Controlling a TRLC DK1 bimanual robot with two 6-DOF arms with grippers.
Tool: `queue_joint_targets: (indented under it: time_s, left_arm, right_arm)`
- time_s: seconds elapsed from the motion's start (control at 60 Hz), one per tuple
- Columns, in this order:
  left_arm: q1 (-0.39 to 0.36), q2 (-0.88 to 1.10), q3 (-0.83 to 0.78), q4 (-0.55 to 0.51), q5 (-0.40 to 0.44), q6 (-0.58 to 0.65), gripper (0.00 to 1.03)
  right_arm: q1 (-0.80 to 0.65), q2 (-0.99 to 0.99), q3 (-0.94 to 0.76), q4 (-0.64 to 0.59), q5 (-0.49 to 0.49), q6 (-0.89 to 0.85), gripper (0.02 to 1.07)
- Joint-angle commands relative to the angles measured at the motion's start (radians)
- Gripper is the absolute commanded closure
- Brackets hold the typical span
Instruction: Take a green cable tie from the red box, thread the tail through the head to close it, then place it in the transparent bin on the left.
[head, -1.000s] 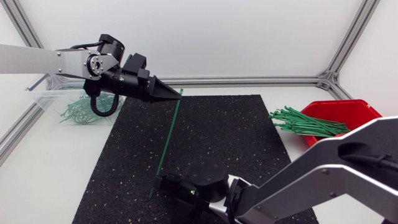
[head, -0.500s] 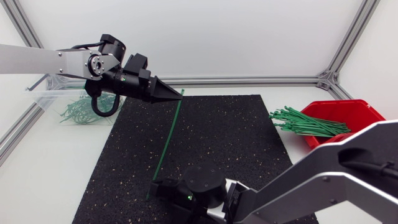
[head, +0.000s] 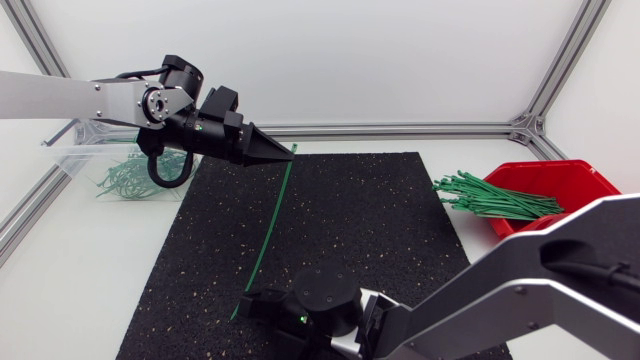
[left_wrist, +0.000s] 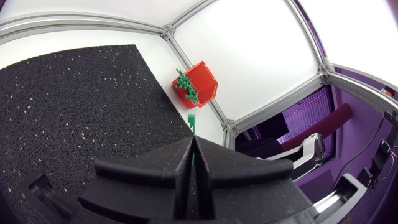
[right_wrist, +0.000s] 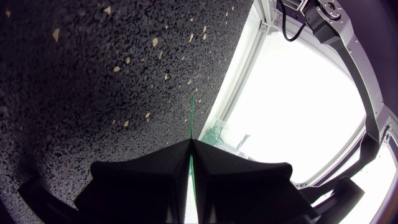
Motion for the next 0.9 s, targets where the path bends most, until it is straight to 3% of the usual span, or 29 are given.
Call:
queue_joint_targets:
  time_s: [0.0,0.3,0.65,0.883]
  left_arm:
    - [-0.004,0.005,0.013,-0.011,0.003,0.014,1.0]
    - [0.006,0.004,0.01,-0.011,0.003,0.03,1.0]
    - [0.035,-0.092,-0.059,-0.009,0.003,0.083,1.0]
    - [0.05,-0.133,-0.094,-0.002,-0.016,0.11,1.0]
  right_arm:
    - [0.012,0.027,0.004,-0.011,-0.011,-0.014,1.02]
    - [0.002,-0.009,-0.001,-0.013,-0.001,0.006,1.02]
    - [-0.035,-0.137,-0.019,-0.063,0.057,0.273,1.02]
    - [-0.086,-0.236,-0.024,-0.221,0.117,0.552,1.02]
